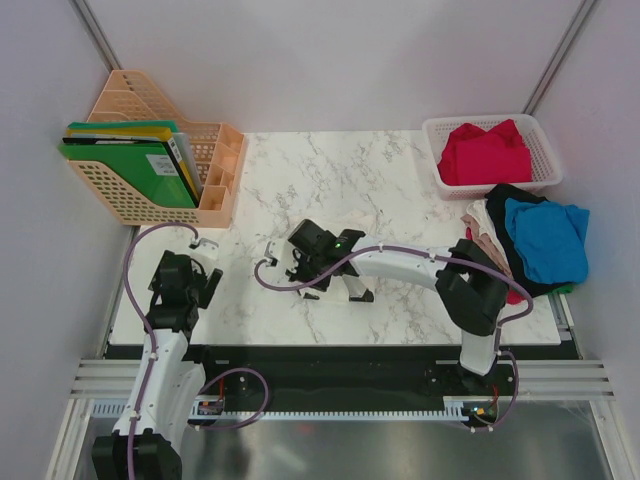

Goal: Fold and stack the t-shirts
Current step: Smooth out wrinkles on the folded tshirt

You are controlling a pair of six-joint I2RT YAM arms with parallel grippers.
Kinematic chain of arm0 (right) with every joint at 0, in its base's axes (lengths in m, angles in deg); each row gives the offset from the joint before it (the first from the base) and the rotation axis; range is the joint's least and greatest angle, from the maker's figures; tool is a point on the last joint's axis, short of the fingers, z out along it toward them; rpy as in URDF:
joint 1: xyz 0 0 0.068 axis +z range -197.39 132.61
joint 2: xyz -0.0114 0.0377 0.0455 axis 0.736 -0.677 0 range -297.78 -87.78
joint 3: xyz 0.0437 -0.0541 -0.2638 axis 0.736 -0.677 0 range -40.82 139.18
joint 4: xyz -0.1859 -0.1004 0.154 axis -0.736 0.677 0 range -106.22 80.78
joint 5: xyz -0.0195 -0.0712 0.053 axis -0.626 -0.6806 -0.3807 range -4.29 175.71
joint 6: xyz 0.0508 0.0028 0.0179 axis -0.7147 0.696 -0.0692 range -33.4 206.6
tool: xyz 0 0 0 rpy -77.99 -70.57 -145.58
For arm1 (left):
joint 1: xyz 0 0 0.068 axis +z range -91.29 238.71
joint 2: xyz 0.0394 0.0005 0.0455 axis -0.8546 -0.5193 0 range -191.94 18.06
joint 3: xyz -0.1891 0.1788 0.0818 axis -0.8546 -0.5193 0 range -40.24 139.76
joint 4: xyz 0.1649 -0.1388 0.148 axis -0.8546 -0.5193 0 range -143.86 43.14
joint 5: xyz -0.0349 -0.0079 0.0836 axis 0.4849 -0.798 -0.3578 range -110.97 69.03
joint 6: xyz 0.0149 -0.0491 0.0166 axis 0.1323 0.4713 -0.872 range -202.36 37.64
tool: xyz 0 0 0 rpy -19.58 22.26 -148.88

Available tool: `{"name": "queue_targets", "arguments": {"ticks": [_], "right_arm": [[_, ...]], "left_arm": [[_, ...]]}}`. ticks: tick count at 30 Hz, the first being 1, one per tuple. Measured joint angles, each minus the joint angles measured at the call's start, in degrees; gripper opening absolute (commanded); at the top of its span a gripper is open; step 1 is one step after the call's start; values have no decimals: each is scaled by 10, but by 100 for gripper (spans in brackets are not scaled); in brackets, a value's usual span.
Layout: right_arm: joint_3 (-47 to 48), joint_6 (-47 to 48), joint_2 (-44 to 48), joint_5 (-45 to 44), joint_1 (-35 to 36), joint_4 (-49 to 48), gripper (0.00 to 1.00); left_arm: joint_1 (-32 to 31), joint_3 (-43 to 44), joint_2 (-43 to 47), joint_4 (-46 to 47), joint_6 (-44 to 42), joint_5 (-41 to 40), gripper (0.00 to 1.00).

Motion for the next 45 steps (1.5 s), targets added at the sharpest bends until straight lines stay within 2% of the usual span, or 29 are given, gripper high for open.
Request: {"name": "queue_targets", "arguments": {"ticks": [9, 19, 23, 26, 31, 35, 37, 38, 39, 40, 42, 45], "right_arm": [[26, 14, 32, -11, -3, 11, 0], [5, 17, -44, -11, -17, -24, 0], [-18, 17, -42, -9, -3, -42, 0], [-21, 19, -38, 40, 14, -28, 0], [15, 33, -40, 198, 31, 71, 0], [42, 40, -41, 250, 33, 104, 0], [47, 42, -39, 253, 33, 111, 15], [47, 42, -36, 251, 33, 116, 26], [48, 40, -31, 249, 33, 123, 47], [51, 40, -24, 247, 32, 130, 55], [61, 39, -5, 239, 32, 146, 67], [83, 36, 45, 212, 32, 158, 71]], "left_arm": [[0, 0, 0, 0, 0, 0, 100], [0, 0, 5, 0, 0, 0, 100], [0, -1, 5, 0, 0, 0, 100], [0, -1, 4, 0, 0, 0, 100], [0, -1, 3, 0, 0, 0, 100], [0, -1, 3, 0, 0, 0, 100], [0, -1, 5, 0, 0, 0, 100], [0, -1, 6, 0, 0, 0, 100], [0, -1, 6, 0, 0, 0, 100], [0, -1, 5, 0, 0, 0, 100], [0, -1, 5, 0, 0, 0, 100], [0, -1, 5, 0, 0, 0, 100]]}}
